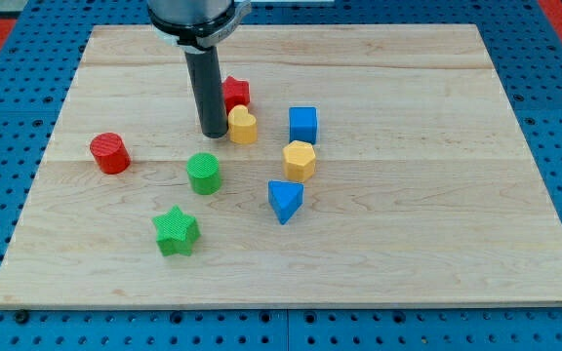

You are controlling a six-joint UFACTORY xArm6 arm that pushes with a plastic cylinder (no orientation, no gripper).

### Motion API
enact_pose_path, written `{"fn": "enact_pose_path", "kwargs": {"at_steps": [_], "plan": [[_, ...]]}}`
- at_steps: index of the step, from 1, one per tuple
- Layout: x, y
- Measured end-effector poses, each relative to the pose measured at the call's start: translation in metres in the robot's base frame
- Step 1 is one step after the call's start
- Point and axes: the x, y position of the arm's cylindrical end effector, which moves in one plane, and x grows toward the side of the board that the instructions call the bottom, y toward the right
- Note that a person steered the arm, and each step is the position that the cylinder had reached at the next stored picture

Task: Place the red and green blocks in a vertical line

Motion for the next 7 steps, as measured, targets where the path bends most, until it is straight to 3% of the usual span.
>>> {"fn": "enact_pose_path", "kwargs": {"at_steps": [2,3,4,5,7], "plan": [[0.004,0.045],[-0.032,0.073],[-0.046,0.068],[-0.064,0.017],[-0.064,0.09]]}}
